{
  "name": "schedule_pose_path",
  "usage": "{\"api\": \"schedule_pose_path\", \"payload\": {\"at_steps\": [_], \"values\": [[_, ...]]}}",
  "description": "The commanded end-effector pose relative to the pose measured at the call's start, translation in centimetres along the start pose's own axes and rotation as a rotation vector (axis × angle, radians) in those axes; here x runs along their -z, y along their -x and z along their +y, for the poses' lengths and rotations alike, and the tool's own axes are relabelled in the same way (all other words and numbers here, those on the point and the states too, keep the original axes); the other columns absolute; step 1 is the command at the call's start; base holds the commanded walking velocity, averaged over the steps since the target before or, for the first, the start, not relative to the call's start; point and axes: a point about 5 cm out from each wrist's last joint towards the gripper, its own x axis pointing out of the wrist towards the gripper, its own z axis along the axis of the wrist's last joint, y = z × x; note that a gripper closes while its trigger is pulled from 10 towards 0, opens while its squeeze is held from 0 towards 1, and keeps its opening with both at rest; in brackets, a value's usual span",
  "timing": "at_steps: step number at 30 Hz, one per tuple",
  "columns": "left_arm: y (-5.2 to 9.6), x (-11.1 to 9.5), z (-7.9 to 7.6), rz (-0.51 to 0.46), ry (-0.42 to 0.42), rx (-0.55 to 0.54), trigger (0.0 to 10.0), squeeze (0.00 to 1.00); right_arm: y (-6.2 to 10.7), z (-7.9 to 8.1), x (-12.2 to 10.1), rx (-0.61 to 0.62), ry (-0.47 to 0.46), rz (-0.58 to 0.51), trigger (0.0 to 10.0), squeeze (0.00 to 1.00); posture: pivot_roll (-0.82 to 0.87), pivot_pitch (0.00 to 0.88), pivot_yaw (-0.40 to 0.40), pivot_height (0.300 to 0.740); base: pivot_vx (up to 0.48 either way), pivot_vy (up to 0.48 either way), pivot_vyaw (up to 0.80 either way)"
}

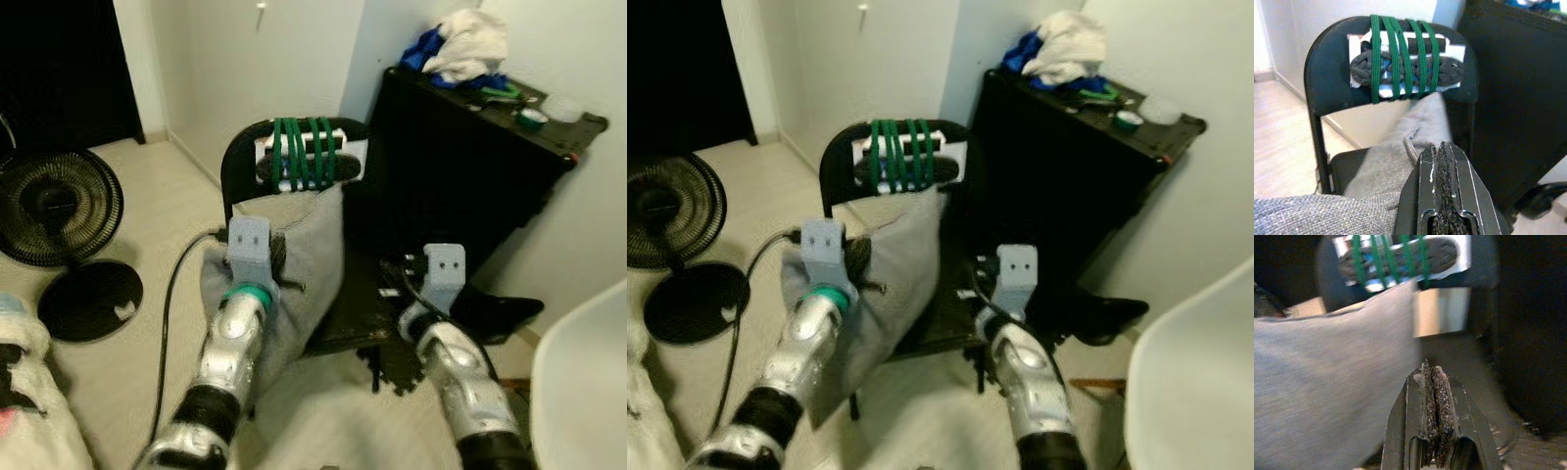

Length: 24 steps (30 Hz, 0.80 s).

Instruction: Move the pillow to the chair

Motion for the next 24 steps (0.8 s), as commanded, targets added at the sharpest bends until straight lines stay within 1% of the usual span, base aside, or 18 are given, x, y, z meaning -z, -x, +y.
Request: {"api": "schedule_pose_path", "payload": {"at_steps": [1,24], "values": [[-0.45,-1.65,-0.74,-0.08,-0.01,0.032,10.0,0.0,0.03,0.06,0.1,0.0,-0.01,0.0,10.0,0.0,-0.05,0.0,-0.088,0.74,0.326,0.0,0.0],[-0.55,-1.75,-0.68,-0.082,-0.011,0.027,10.0,0.0,-0.17,0.35,0.05,-0.007,-0.016,-0.004,10.0,0.0,-0.05,0.0,-0.086,0.74,0.315,0.0,0.0]]}}
